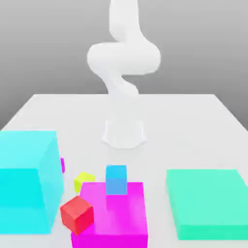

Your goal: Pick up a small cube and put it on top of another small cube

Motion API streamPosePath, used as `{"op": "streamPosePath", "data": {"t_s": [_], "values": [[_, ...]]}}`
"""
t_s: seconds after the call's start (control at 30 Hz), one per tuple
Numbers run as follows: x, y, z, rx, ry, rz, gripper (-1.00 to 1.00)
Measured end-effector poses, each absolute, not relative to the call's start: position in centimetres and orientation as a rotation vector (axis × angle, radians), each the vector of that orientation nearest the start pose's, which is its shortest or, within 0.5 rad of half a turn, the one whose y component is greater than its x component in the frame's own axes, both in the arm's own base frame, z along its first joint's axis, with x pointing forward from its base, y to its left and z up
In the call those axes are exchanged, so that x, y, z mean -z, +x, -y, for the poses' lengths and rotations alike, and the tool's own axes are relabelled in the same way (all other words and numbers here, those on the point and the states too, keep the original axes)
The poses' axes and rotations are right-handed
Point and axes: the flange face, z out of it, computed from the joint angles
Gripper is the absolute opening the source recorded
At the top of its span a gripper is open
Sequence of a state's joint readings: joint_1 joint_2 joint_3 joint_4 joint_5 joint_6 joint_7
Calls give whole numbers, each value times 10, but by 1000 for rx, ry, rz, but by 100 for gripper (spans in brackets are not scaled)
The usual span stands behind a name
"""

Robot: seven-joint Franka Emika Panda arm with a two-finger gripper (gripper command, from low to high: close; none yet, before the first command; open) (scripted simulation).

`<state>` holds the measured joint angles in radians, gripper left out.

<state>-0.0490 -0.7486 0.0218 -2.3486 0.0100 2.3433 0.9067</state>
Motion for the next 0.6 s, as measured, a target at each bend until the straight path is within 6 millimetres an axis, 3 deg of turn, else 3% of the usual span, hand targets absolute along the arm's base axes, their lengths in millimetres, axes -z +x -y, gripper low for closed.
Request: {"op": "streamPosePath", "data": {"t_s": [0.13,0.3,0.43,0.6], "values": [[-607,397,23,813,-2274,-1503,0],[-526,416,47,656,-2090,-1847,0],[-461,418,68,534,-1905,-2109,0],[-382,406,91,387,-1628,-2413,0]]}}
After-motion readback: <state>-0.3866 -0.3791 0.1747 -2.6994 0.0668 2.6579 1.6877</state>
